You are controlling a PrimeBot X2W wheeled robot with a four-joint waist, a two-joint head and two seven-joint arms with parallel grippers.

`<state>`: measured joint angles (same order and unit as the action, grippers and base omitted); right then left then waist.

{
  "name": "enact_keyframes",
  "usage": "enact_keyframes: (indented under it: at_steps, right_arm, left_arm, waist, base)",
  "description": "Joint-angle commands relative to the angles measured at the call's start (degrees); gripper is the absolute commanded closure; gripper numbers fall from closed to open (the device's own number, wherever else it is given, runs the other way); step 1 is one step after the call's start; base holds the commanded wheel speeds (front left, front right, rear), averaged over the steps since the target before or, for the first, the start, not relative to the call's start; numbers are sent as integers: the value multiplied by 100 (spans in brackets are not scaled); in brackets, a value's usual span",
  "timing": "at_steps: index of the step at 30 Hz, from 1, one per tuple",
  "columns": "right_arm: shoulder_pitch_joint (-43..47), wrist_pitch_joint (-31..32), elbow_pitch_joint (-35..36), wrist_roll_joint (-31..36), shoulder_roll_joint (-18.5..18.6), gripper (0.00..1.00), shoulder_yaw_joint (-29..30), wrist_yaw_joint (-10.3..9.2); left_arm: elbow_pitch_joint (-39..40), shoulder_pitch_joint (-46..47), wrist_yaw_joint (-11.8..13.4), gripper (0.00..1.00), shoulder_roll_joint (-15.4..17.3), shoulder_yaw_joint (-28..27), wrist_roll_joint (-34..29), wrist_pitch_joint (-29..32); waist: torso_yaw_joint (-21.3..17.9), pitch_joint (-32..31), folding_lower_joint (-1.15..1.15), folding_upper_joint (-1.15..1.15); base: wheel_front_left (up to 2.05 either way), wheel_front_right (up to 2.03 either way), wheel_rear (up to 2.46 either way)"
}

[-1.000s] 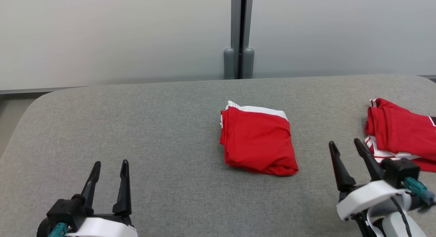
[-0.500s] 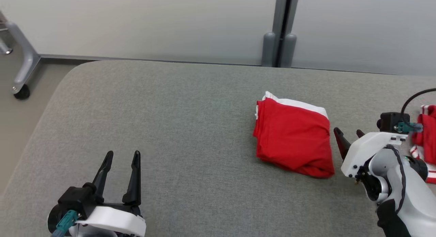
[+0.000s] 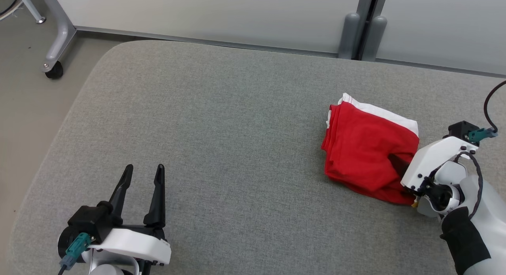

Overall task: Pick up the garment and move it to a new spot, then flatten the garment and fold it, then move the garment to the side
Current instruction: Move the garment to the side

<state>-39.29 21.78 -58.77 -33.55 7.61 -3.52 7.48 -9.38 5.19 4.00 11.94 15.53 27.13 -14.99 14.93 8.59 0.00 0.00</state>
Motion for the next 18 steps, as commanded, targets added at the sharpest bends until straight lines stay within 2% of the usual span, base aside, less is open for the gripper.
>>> enact_keyframes:
  at_steps: [1,2,3,5,11,18]
  right_arm:
    - [105,80,-150,-103,-108,0,-75,4]
    - [93,-21,-108,-201,-139,53,-147,4]
    - [93,-21,-108,-201,-139,53,-147,4]
    - [92,-156,-23,-288,-128,100,-227,4]
    - [113,-626,244,-459,-9,100,-565,3]
    - [137,-691,674,-659,108,100,-1285,3]
  left_arm:
    - [-28,77,-45,0,5,-47,-39,-24]
    - [-46,88,-42,0,-10,-55,-44,-24]
    - [-46,88,-42,0,-10,-55,-44,-24]
    - [-65,101,-46,0,-15,-55,-64,-24]
    - [-28,52,-120,0,9,-64,-106,-24]
    - [163,-70,-335,0,46,131,-134,2]
  waist:
    - [-4,7,0,0]
    - [-24,0,0,0]
    - [-24,0,0,0]
    - [-69,-23,0,0]
    - [-380,-209,0,0]
    - [-1395,-433,0,0]
  base:
    - [0,0,0]
    - [0,0,0]
    - [0,0,0]
    - [0,0,0]
    - [0,0,0]
    - [0,0,0]
